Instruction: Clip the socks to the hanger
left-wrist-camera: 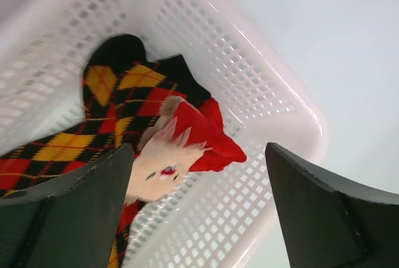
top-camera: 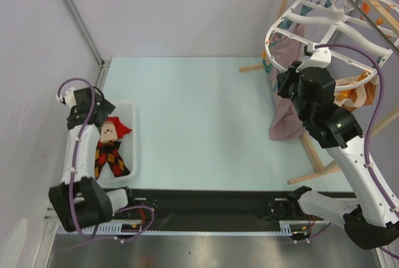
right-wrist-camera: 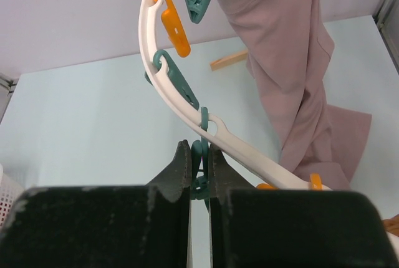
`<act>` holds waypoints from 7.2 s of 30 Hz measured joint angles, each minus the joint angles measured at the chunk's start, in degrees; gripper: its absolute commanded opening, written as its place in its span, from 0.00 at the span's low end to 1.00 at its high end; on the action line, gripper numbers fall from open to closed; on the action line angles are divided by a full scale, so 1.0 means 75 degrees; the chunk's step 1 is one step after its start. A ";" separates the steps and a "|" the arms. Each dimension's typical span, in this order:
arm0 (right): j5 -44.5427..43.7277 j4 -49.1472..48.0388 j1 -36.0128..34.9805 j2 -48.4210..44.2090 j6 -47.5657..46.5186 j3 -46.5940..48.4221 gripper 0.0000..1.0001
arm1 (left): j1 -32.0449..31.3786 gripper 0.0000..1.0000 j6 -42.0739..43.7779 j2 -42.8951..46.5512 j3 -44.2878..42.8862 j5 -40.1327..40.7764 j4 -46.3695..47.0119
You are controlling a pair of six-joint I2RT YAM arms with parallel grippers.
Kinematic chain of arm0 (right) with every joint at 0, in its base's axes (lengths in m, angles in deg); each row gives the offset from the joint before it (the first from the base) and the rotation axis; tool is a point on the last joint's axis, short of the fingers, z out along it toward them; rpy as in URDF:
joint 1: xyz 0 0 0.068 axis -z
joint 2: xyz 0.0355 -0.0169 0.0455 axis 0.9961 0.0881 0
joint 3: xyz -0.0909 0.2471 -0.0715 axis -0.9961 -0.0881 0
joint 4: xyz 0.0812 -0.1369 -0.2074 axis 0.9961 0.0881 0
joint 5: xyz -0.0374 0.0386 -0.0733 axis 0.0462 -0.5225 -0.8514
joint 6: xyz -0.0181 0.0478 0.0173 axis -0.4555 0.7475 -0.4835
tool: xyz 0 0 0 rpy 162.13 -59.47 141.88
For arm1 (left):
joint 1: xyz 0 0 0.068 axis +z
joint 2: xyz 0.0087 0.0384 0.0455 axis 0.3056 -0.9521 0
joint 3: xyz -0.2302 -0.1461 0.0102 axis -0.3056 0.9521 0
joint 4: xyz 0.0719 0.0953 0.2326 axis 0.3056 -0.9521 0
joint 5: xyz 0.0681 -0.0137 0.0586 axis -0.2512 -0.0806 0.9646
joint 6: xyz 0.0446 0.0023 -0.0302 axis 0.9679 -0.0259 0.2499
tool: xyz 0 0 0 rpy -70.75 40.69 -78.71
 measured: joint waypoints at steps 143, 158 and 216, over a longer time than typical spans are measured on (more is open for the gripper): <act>0.2920 -0.0341 0.0038 -0.0210 0.1612 -0.0076 0.00 | -0.9964 0.00 0.7868 -0.1142 -0.1941 -0.3101 0.4112; 0.3281 -0.0329 0.0047 -0.0117 0.1990 -0.0052 0.00 | -1.0439 0.00 0.8862 -0.1798 -0.1926 -0.0997 0.5683; 0.2664 0.0041 0.0044 0.0119 0.2107 0.0006 0.00 | -1.0987 0.00 1.0110 -0.2116 -0.1935 0.0020 0.6534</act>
